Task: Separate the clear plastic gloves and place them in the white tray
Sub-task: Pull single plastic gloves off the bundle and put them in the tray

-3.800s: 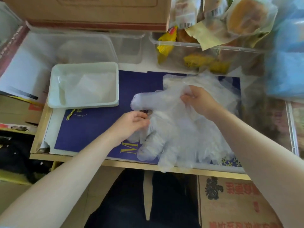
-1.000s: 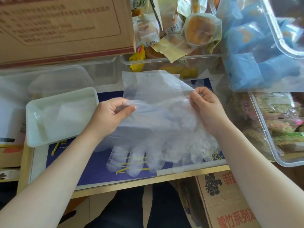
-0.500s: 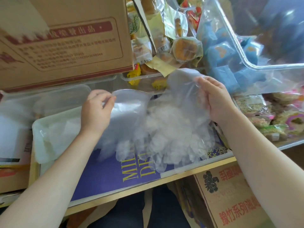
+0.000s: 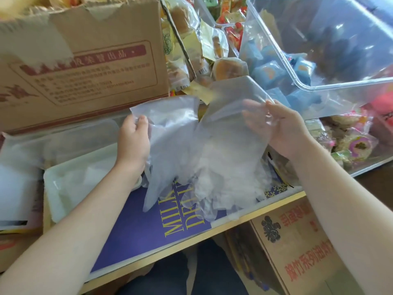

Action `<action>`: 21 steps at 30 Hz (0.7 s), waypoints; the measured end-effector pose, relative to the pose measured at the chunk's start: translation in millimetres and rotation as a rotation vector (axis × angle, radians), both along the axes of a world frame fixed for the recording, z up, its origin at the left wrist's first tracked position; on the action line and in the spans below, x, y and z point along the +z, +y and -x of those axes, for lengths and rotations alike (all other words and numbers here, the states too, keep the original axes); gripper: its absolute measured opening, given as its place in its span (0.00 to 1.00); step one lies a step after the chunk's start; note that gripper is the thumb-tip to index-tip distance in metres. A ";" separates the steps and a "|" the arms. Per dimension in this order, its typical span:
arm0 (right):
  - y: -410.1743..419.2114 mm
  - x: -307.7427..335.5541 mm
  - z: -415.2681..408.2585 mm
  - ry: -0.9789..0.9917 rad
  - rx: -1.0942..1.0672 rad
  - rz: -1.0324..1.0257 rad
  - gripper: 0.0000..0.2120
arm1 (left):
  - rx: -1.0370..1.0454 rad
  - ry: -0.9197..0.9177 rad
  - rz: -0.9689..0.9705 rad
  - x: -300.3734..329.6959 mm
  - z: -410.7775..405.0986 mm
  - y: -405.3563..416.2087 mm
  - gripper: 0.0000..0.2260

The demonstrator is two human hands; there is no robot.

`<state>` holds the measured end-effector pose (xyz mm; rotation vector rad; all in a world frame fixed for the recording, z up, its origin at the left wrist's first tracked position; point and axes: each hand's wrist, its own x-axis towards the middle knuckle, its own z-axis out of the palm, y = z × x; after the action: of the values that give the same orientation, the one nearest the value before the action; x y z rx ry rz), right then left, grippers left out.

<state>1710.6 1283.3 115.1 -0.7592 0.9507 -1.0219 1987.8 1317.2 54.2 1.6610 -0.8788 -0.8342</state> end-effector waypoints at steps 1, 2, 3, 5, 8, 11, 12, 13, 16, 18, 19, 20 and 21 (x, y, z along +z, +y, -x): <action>2.2 -0.8 1.7 -0.063 0.019 -0.032 0.12 | 0.000 -0.001 -0.004 -0.5 1.1 -1.4 0.14; 4.2 -0.7 2.9 -0.097 0.036 -0.048 0.12 | -0.004 -0.004 -0.008 -2.7 1.5 -3.2 0.14; 5.8 0.5 3.4 -0.102 0.058 -0.049 0.09 | -0.012 -0.002 -0.016 -2.9 2.7 -4.4 0.14; 11.2 3.8 0.0 -0.108 0.123 -0.017 0.09 | -0.038 0.005 -0.021 -4.0 6.0 -7.7 0.14; 18.6 8.9 -10.5 -0.140 0.240 0.016 0.06 | -0.092 0.004 -0.055 -3.4 15.4 -12.7 0.14; 23.6 5.0 -22.2 -0.216 0.350 0.087 0.12 | -0.189 0.109 -0.057 3.6 24.5 -16.3 0.12; 25.1 1.6 -27.5 -0.221 0.326 0.099 0.09 | -0.225 0.168 -0.052 3.4 26.6 -17.4 0.11; 25.1 -4.2 -31.7 -0.208 0.257 0.085 0.06 | -0.258 0.222 -0.050 7.1 29.8 -15.9 0.09; 24.5 -24.6 -46.0 0.078 0.002 0.029 0.07 | -0.323 0.372 -0.052 6.4 40.0 -8.7 0.08; 26.8 -36.2 -53.1 0.342 -0.095 0.029 0.08 | -0.337 0.484 -0.055 5.2 46.9 -1.6 0.07; 27.3 -41.7 -55.2 0.424 -0.126 0.031 0.09 | -0.329 0.548 -0.064 7.2 49.4 2.7 0.08; 28.0 -45.5 -56.0 0.462 -0.149 0.031 0.09 | -0.328 0.602 -0.071 9.3 51.2 6.6 0.08; 27.8 -47.8 -56.4 0.476 -0.160 0.035 0.09 | -0.339 0.624 -0.083 10.1 52.1 10.3 0.09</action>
<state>1767.0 1311.1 67.2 -0.9914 1.4230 -1.0169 1935.6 1327.5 64.2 1.2092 -0.6888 -1.5341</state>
